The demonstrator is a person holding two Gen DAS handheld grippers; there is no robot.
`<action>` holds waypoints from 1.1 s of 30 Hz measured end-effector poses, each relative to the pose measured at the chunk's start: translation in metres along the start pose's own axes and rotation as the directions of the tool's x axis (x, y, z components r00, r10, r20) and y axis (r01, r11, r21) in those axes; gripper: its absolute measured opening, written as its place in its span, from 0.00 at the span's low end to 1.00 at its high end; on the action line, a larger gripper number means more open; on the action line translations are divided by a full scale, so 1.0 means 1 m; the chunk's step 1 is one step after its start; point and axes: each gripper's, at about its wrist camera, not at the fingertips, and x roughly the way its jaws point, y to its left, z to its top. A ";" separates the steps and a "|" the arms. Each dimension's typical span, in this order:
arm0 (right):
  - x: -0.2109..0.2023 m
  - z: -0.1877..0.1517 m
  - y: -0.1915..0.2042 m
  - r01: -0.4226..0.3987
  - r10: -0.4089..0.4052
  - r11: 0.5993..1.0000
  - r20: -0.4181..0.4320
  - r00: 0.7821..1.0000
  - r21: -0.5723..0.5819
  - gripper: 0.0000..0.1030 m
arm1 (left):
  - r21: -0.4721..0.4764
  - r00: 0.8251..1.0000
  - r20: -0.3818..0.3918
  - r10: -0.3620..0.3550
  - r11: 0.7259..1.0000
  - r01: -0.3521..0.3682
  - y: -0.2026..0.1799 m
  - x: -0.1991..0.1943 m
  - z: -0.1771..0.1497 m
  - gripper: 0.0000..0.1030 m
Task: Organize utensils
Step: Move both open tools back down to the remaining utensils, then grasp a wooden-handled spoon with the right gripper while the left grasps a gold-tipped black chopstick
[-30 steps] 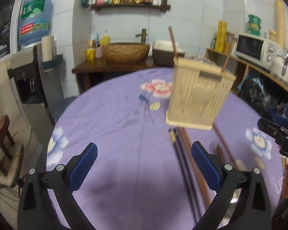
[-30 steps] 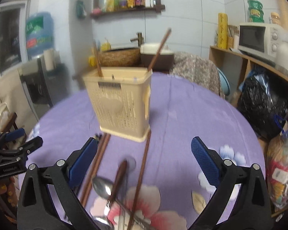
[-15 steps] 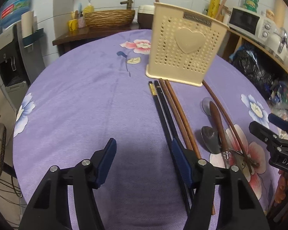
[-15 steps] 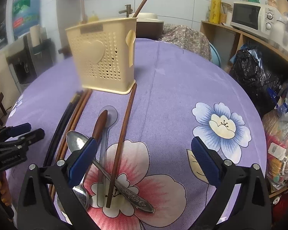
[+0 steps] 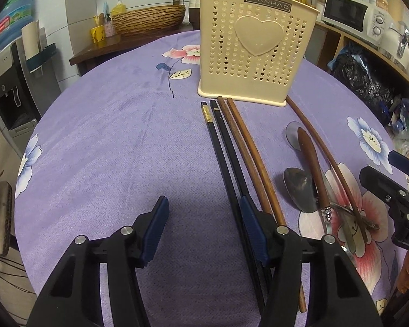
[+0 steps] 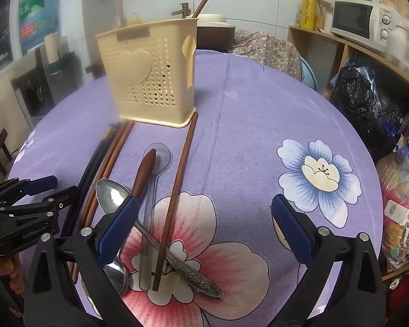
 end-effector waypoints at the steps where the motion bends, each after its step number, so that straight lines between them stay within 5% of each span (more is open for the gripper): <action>1: 0.000 0.000 0.001 -0.001 0.001 1.000 0.000 1.000 -0.002 0.94 | 0.002 1.000 0.000 0.003 1.000 -0.003 -0.001 0.000 0.000 0.54; 10: -0.001 0.003 -0.001 0.005 -0.005 1.000 0.000 1.000 0.000 0.94 | -0.022 0.999 -0.002 0.034 0.999 -0.034 0.017 0.003 0.004 0.54; 14: -0.003 0.011 0.004 -0.054 0.054 0.998 0.009 0.998 0.013 0.92 | -0.042 0.999 -0.003 0.054 0.998 -0.054 0.029 0.003 0.006 0.54; 18: 0.002 0.021 0.020 -0.127 0.127 0.992 0.007 0.992 0.009 0.66 | -0.049 0.999 -0.007 0.053 0.997 -0.053 0.033 0.003 0.007 0.54; 22: 0.021 0.028 0.038 -0.179 0.180 0.984 -0.046 0.983 0.017 0.55 | -0.037 0.998 -0.004 0.055 0.998 -0.055 0.032 0.002 0.006 0.54; 33: 0.062 0.034 0.053 -0.135 0.138 0.990 -0.127 0.982 0.030 0.32 | -0.035 1.000 -0.001 0.029 0.999 -0.029 0.037 0.002 0.007 0.54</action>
